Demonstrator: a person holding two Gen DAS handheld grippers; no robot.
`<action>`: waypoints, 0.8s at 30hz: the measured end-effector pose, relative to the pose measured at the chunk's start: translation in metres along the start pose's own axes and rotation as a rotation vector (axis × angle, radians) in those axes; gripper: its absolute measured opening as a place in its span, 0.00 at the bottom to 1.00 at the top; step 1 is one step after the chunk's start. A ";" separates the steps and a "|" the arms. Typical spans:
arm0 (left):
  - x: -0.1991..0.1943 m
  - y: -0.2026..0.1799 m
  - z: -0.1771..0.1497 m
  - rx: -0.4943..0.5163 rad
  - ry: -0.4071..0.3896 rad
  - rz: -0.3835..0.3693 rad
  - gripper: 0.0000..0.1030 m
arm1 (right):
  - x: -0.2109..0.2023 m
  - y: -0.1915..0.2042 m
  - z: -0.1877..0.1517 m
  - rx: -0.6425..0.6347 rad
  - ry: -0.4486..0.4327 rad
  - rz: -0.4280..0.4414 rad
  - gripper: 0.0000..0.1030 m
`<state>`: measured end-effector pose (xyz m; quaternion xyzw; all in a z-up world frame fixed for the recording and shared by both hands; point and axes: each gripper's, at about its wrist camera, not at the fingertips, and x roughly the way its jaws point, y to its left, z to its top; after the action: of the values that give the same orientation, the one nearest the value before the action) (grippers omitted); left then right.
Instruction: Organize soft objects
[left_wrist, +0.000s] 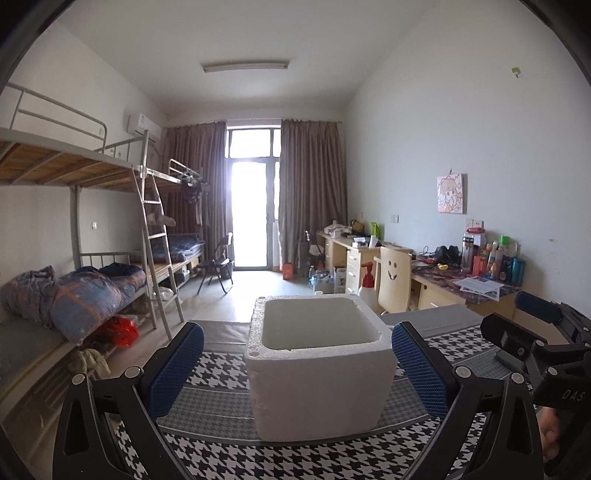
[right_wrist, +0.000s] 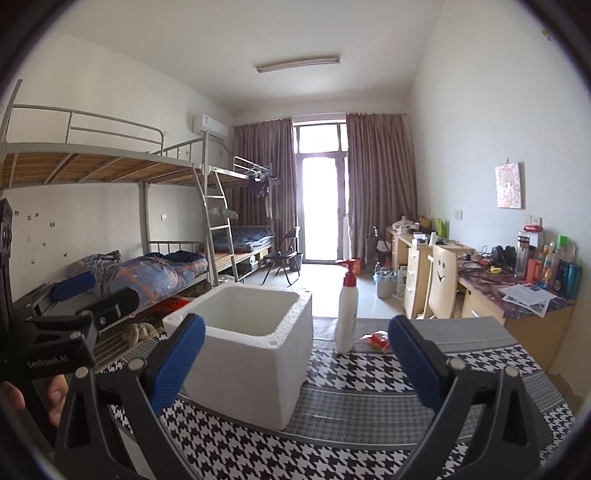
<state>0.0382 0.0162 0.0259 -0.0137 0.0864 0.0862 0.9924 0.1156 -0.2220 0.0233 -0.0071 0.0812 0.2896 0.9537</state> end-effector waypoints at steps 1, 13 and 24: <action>-0.002 0.000 -0.002 -0.002 -0.006 0.004 0.99 | -0.001 -0.001 -0.002 0.006 0.000 0.001 0.98; -0.006 0.001 -0.017 -0.008 -0.014 0.019 0.99 | -0.009 0.002 -0.020 0.006 -0.015 0.003 0.98; -0.006 -0.001 -0.023 -0.011 0.006 0.001 0.99 | -0.010 -0.001 -0.029 0.033 0.012 -0.005 0.98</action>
<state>0.0289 0.0137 0.0040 -0.0195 0.0888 0.0873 0.9920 0.1034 -0.2302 -0.0042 0.0066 0.0915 0.2857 0.9539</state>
